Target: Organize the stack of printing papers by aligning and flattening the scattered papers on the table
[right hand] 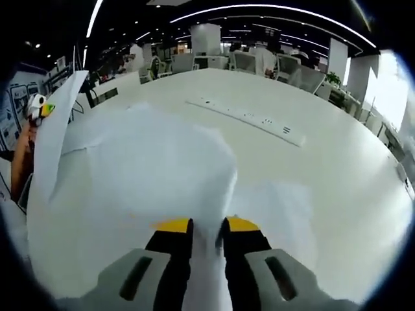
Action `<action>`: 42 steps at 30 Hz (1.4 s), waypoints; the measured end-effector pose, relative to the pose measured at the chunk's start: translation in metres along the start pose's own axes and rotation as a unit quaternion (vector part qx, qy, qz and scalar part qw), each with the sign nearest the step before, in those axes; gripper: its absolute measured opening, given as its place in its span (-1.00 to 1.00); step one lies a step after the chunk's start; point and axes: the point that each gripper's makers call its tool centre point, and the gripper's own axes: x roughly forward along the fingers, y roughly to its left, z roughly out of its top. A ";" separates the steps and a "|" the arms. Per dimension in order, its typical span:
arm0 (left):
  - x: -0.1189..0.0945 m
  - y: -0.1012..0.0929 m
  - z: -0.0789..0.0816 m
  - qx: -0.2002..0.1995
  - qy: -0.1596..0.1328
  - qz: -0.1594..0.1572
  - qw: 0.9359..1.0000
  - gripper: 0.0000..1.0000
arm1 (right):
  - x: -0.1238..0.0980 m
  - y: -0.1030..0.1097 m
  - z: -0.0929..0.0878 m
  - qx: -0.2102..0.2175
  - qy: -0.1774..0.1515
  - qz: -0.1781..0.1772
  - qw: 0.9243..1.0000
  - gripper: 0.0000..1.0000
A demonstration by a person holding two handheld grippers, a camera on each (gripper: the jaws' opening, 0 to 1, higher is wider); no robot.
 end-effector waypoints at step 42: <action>-0.001 -0.007 0.004 0.003 -0.002 -0.015 1.000 -0.88 | -0.088 -0.036 0.076 0.253 -0.206 -0.069 0.943 -1.00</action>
